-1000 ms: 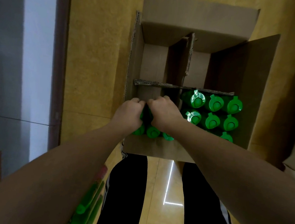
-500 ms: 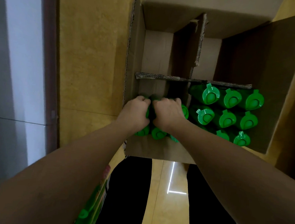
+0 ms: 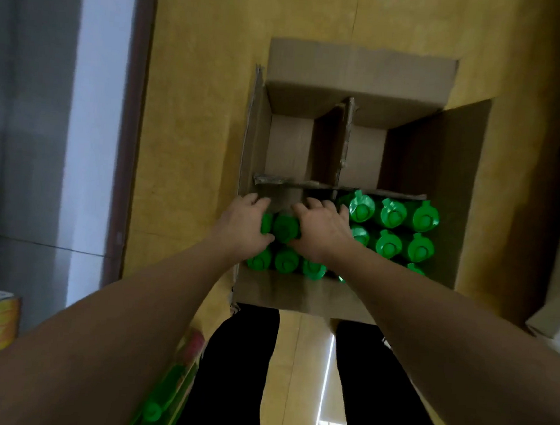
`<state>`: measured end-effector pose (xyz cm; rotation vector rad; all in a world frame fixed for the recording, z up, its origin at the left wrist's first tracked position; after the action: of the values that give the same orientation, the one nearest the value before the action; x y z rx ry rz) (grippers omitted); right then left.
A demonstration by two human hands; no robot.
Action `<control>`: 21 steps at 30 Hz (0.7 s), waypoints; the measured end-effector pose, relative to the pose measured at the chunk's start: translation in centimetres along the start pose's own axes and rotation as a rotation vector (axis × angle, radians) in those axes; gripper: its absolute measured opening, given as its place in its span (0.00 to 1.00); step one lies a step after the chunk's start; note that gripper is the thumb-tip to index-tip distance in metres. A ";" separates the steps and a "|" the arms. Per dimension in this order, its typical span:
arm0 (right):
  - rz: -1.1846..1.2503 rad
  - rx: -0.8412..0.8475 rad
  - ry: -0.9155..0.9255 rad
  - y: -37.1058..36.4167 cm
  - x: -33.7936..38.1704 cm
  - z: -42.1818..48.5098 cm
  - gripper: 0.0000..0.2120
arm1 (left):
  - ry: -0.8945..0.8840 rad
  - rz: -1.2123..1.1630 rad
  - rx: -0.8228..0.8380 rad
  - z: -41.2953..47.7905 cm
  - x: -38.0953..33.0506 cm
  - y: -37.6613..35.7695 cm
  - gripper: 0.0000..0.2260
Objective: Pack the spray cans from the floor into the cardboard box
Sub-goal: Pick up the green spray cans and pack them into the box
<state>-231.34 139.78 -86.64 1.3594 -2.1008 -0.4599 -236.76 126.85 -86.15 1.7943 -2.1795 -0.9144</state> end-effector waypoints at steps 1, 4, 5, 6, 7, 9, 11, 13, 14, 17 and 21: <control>-0.017 -0.031 0.003 2.1 -0.2 -1.3 0.34 | 0.008 0.031 -0.033 -1.1 -1.0 1.8 0.37; -0.090 -0.145 0.030 9.7 -0.8 -6.0 0.35 | 0.016 0.079 -0.159 -5.1 -5.1 8.5 0.38; -0.127 -0.192 0.038 12.6 -1.0 -7.9 0.36 | 0.012 0.094 -0.205 -6.7 -6.7 11.0 0.38; -0.164 -0.237 0.042 15.5 -1.2 -9.9 0.37 | 0.001 0.116 -0.257 -8.4 -8.4 13.6 0.38; -0.194 -0.284 0.046 18.6 -1.3 -12.1 0.37 | -0.011 0.138 -0.315 -10.2 -10.2 16.3 0.38; -0.234 -0.380 0.046 24.8 -1.3 -16.9 0.37 | -0.034 0.166 -0.435 -14.5 -13.9 21.6 0.39; -0.289 -0.495 0.030 31.2 -1.1 -22.6 0.37 | -0.055 0.184 -0.559 -19.7 -18.1 26.7 0.39; -0.326 -0.605 0.024 36.8 -0.8 -28.8 0.38 | -0.075 0.188 -0.672 -25.5 -22.1 31.4 0.39; -0.336 -0.661 0.026 39.7 -0.6 -32.3 0.39 | -0.090 0.191 -0.725 -28.8 -24.1 33.8 0.39; -0.377 -0.796 0.010 46.4 -0.1 -40.2 0.41 | -0.140 0.222 -0.835 -35.9 -29.1 39.5 0.39; -0.400 -0.979 -0.034 53.5 0.6 -49.5 0.43 | -0.217 0.247 -0.998 -44.4 -34.8 45.7 0.39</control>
<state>-237.43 163.04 -17.85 1.1171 -1.2578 -1.4413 -243.54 148.04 -17.07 0.9494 -1.4879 -1.7489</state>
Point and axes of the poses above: each hand's wrist, its own z-axis towards the middle knuckle, its own y-axis out of the back of the hand, x = y × z, the point moved 7 cm from there along z, towards the middle knuckle, and after that the axes turned 1 degree about y, right-handed, at the moved point
